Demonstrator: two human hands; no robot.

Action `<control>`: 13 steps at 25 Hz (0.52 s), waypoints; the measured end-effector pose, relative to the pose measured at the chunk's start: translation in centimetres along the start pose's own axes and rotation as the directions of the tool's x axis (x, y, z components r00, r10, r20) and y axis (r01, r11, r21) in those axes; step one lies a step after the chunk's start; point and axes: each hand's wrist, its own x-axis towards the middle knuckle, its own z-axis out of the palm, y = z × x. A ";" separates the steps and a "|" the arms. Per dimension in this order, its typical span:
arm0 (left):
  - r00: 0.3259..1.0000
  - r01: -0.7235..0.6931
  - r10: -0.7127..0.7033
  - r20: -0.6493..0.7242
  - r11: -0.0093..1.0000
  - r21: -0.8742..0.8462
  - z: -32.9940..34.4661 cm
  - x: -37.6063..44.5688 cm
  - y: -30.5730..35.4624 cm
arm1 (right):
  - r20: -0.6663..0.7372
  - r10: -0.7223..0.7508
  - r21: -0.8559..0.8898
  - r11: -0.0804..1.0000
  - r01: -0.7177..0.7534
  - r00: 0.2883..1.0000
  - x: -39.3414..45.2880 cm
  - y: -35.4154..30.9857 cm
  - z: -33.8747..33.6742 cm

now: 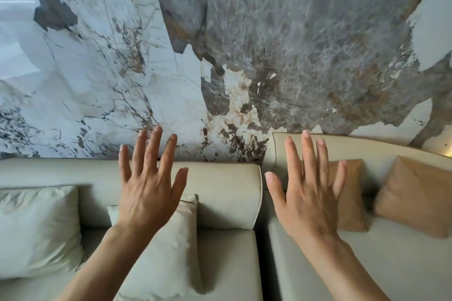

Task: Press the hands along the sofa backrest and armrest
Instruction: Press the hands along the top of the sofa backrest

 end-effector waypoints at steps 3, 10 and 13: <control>1.000 0.022 -0.022 -0.007 1.000 -0.004 0.9 0.3 -1.6 | 0.001 -0.026 0.008 1.000 0.026 1.000 0.9 -1.8 1.2; 0.999 0.028 -0.032 0.030 0.993 0.115 5.0 1.8 0.3 | 0.055 -0.048 0.137 0.990 0.040 0.997 3.0 -0.1 7.9; 0.997 0.032 -0.041 0.066 0.990 0.139 8.0 2.7 2.7 | 0.090 -0.060 0.174 0.984 0.044 0.994 3.7 2.5 11.5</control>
